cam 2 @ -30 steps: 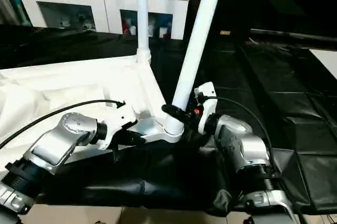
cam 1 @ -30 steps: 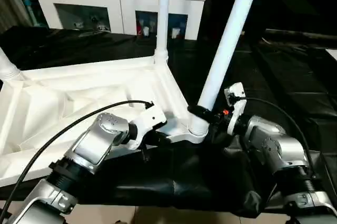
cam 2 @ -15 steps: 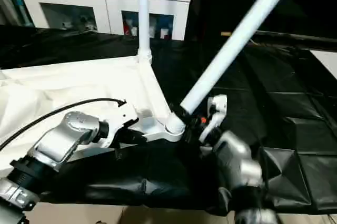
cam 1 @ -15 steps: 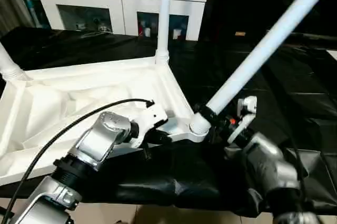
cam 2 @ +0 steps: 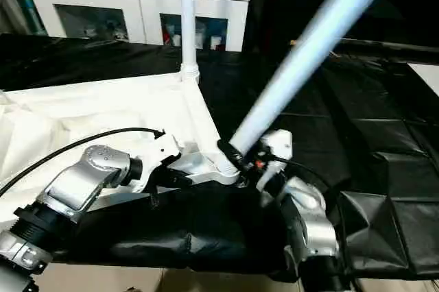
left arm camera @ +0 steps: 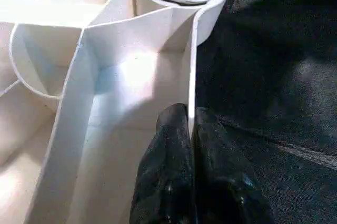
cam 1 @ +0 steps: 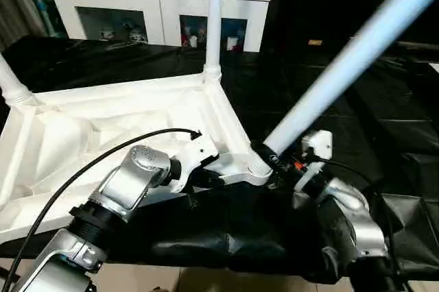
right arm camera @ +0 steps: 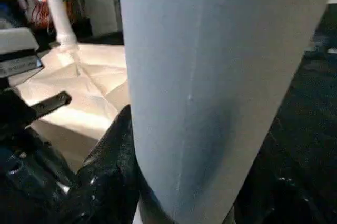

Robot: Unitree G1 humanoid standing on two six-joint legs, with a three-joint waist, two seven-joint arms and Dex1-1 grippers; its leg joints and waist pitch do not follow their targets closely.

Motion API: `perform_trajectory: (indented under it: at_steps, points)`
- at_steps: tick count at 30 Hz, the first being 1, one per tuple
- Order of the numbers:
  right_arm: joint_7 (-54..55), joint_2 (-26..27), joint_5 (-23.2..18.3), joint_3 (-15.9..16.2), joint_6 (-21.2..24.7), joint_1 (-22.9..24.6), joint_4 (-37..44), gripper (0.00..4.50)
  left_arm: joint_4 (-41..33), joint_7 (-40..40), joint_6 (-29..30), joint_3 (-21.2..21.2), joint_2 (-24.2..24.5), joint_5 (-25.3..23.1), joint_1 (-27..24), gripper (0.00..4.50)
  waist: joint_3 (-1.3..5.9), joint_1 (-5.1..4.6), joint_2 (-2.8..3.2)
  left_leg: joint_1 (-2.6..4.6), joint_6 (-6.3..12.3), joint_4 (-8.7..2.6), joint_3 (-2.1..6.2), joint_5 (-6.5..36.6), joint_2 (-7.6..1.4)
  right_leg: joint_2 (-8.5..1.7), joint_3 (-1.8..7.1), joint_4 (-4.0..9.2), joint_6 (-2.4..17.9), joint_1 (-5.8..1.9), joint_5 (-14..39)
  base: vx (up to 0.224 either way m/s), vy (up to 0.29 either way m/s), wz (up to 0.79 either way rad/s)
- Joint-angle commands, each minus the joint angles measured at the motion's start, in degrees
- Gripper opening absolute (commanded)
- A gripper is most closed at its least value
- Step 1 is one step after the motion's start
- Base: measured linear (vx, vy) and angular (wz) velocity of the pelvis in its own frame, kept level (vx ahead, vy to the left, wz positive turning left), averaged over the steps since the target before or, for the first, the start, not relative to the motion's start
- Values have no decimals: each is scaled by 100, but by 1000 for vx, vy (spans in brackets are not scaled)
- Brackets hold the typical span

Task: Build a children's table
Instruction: Insert table leg to table base

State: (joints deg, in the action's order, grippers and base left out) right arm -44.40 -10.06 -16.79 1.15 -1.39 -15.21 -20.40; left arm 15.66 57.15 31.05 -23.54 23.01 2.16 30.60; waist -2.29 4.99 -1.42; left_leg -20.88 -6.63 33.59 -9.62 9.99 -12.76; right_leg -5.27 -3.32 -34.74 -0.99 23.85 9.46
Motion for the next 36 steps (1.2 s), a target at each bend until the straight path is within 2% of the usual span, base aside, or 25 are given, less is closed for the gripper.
perform_trajectory:
  at_steps: [1, 2, 3, 5, 6, 7, 8, 11, 12, 13, 17, 22, 24, 28, 29, 30, 31, 35, 36]
  points:
    - [-344, -100, 271, 485, 510, 65, -250, 186, 62, -100, 14, 103, 39, -63, 153, 0, 218, -9, -80, 7, 127, -510, -3, 2262, 31, -195, 136, 575, 560, -197, 3125, 0, 0, 0]
    - [-441, -156, 297, 531, 552, 9, -292, 186, 45, -92, 17, 99, 49, -62, 142, 0, 218, -1, -66, 12, 128, -516, -7, 2235, 24, -202, 145, 593, 546, -191, 3151, 0, 0, 0]
    - [-526, -213, 332, 574, 605, -58, -339, 186, 29, -82, 15, 95, 64, -64, 129, 0, 215, -17, -101, 12, 128, -512, -14, 2223, 17, -202, 143, 607, 528, -180, 3167, 0, 0, 0]
    - [-757, -327, 362, 671, 748, -182, -418, 186, -2, -70, 14, 91, 89, -64, 101, 0, 205, -13, -99, 17, 119, -516, -9, 2255, 19, -210, 137, 617, 497, -168, 3268, 0, 0, 0]
    - [-835, -364, 370, 705, 800, -219, -442, 186, -10, -65, 16, 90, 96, -64, 94, 0, 213, -12, -122, 17, 122, -516, -6, 2240, 15, -215, 130, 615, 482, -176, 3285, 0, 0, 0]
    - [-1017, -457, 390, 806, 930, -290, -480, 186, -35, -53, 20, 90, 111, -62, 76, 0, 220, -15, -166, 8, 140, -517, -10, 2163, 14, -213, 125, 613, 478, -190, 3242, 0, 0, 0]
    - [-1108, -500, 409, 856, 969, -320, -510, 186, -48, -46, 25, 89, 118, -60, 68, 0, 227, -6, -148, 6, 145, -520, -9, 2114, 11, -217, 127, 602, 493, -197, 3188, 0, 0, 0]
    - [-1324, -587, 427, 932, 1047, -411, -642, 186, -75, -13, 31, 77, 143, -56, 52, 0, 235, 9, -147, 11, 144, -526, -32, 1944, -3, -213, 145, 592, 594, -188, 2828, 0, 0, 0]
    - [-1403, -613, 413, 942, 1080, -448, -696, 186, -89, 0, 32, 75, 154, -51, 44, 0, 249, 10, -190, -7, 155, -528, -27, 1869, -3, -211, 137, 553, 640, -217, 2703, 0, 0, 0]
    - [-1488, -641, 408, 946, 1090, -496, -779, 186, -100, 41, 10, 60, 175, -48, 40, 0, 252, 10, -197, -10, 163, -529, -31, 1848, -7, -207, 137, 549, 663, -221, 2649, 0, 0, 0]
    - [-1895, -700, 327, 980, 1198, -570, -962, 186, -179, 507, -247, -85, 303, 37, 37, 0, 260, 21, -201, -1, 174, -529, -38, 1815, -12, -204, 139, 528, 772, -225, 2372, 0, 0, 0]
    - [-2335, -815, 368, 1140, 1162, -590, -1129, 186, -381, 1449, -570, -413, 595, 175, 59, 0, 257, 2, -167, 17, 93, -561, -30, 1906, -39, -186, 143, 486, 935, -228, 1975, 0, 0, 0]
    - [-2424, -845, 386, 1158, 1135, -581, -1134, 186, -259, 1471, -660, -437, 611, 108, 141, 0, 254, -5, -185, 29, 64, -567, -32, 1981, -45, -183, 144, 480, 988, -230, 1881, 0, 0, 0]
    - [-2575, -866, 405, 1175, 1078, -538, -1106, 186, 85, 1406, -847, -415, 599, -34, 338, 0, 225, 13, -193, 97, -4, -577, -32, 2333, -41, -197, 161, 515, 999, -210, 2099, 0, 0, 0]
    - [-2613, -854, 422, 1187, 1019, -524, -1137, 186, 229, 1390, -923, -383, 588, -70, 404, 0, 214, 16, -165, 93, -17, -585, -24, 2391, -41, -202, 159, 518, 994, -212, 2155, 0, 0, 0]
    - [-2569, -831, 442, 1174, 965, -525, -1179, 186, 305, 1343, -925, -356, 569, -85, 438, 0, 202, 9, -180, 104, -24, -586, -22, 2509, -34, -203, 152, 543, 955, -208, 2351, 0, 0, 0]
    - [-2484, -796, 460, 1143, 919, -534, -1229, 186, 368, 1276, -899, -324, 544, -95, 466, 0, 203, 15, -171, 127, -33, -581, -15, 2588, -36, -219, 153, 565, 924, -195, 2527, 0, 0, 0]
    - [-2008, -620, 507, 938, 809, -643, -1478, 186, 600, 949, -808, -210, 424, -155, 554, 0, 174, 4, -192, 131, -36, -587, 2, 2745, -24, -226, 141, 616, 803, -167, 2974, 0, 0, 0]
    - [-1724, -559, 567, 847, 739, -728, -1648, 186, 698, 841, -766, -185, 375, -176, 593, 0, 164, -2, -193, 130, -51, -594, 24, 2812, -22, -241, 123, 646, 694, -165, 3284, 0, 0, 0]
